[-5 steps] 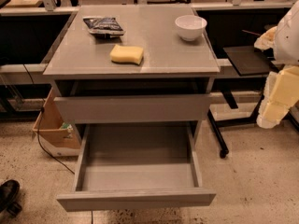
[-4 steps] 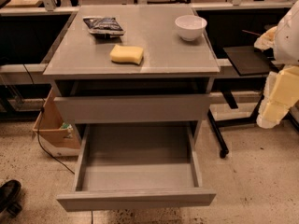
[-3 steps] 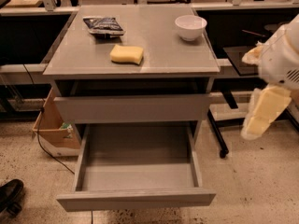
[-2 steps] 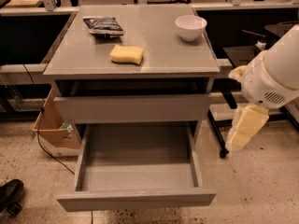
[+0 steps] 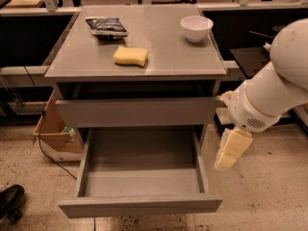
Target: Close middle drawer
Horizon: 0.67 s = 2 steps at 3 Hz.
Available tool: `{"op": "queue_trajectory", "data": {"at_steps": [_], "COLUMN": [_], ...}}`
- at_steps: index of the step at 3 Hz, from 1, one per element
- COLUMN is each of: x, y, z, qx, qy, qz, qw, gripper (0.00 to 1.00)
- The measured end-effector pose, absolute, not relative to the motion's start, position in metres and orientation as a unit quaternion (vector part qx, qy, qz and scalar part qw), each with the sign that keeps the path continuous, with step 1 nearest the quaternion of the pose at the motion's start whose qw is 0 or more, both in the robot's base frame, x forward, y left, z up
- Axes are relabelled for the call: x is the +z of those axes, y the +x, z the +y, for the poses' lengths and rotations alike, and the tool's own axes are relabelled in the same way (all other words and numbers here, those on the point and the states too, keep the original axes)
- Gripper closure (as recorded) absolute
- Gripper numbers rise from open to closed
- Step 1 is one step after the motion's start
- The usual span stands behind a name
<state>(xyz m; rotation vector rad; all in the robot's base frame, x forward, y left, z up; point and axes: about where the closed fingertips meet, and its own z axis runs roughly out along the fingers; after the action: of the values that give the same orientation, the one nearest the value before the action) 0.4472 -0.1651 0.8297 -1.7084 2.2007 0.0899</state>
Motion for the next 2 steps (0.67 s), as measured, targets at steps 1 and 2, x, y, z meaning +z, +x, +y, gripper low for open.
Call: {"op": "queue_trajectory", "data": {"at_steps": [1, 2], "x": [0.79, 0.735], "y": [0.438, 0.43], "z": [-0.153, -0.132], "qx": [0.053, 0.079], "qy": [-0.602, -0.604], "qz": [0.777, 0.774], "qw": [0.175, 0.17], "gripper": [0.0, 0.0]}}
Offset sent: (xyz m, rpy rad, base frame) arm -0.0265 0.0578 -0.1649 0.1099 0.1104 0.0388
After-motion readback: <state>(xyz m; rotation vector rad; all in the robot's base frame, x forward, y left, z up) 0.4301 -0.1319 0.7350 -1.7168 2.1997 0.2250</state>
